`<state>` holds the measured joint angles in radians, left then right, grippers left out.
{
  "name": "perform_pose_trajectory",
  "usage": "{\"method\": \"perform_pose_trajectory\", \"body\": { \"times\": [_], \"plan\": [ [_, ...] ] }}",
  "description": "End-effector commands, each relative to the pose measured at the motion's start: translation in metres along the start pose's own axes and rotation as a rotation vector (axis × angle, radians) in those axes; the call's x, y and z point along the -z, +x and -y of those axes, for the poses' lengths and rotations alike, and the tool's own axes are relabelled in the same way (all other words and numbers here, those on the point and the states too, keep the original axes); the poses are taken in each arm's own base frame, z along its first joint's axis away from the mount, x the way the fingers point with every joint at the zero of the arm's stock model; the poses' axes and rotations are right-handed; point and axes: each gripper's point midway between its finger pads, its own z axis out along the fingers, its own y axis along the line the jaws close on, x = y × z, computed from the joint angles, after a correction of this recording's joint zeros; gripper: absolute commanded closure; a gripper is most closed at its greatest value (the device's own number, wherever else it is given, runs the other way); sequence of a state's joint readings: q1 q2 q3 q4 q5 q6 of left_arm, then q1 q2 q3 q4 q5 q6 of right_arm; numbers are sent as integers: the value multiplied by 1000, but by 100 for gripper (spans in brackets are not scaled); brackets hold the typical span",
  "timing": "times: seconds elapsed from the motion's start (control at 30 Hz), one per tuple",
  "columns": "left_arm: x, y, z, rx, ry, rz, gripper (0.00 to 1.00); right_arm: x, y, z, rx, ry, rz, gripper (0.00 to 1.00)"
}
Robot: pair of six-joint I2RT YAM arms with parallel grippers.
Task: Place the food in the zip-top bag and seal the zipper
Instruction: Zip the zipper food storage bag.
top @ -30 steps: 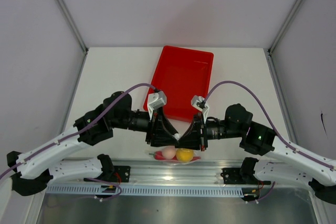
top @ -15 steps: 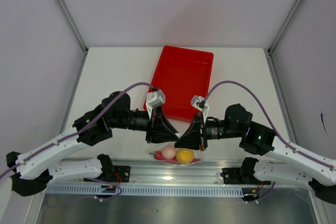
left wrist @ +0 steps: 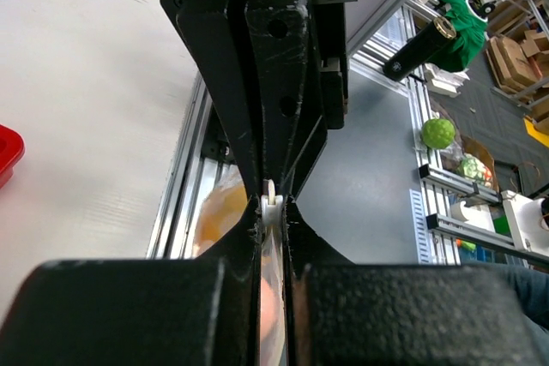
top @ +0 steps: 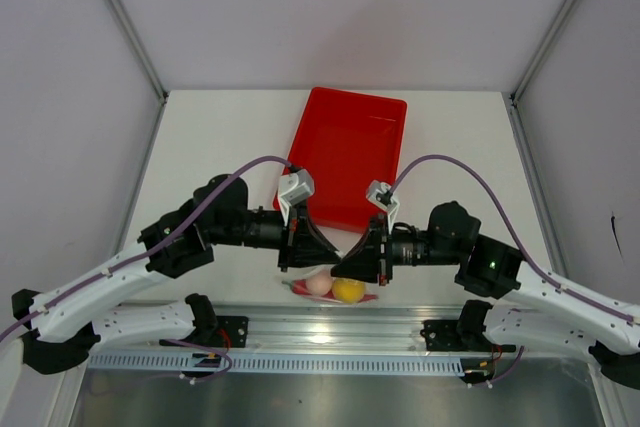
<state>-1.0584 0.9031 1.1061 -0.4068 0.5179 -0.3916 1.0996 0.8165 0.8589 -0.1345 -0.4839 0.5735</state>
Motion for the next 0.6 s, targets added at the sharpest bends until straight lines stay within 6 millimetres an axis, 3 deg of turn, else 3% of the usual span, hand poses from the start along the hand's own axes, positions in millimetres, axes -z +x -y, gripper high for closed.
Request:
{"method": "perform_pose_trajectory", "body": {
  "times": [0.0, 0.33, 0.37, 0.4, 0.57],
  "plan": [
    [4, -12, 9, -24, 16, 33, 99, 2, -21, -3, 23, 8, 135, 100],
    [5, -7, 2, -23, -21, 8, 99, 18, -41, -1, 34, 40, 310, 100],
    [9, -22, 11, -41, -6, 41, 99, 19, -41, -2, 32, 41, 315, 100],
    [4, -6, 1, -19, -23, 2, 99, 19, -42, -3, 34, 41, 321, 100],
    [1, 4, -7, 1, -47, -33, 99, 26, -50, -6, 42, 48, 358, 100]
  ]
}}
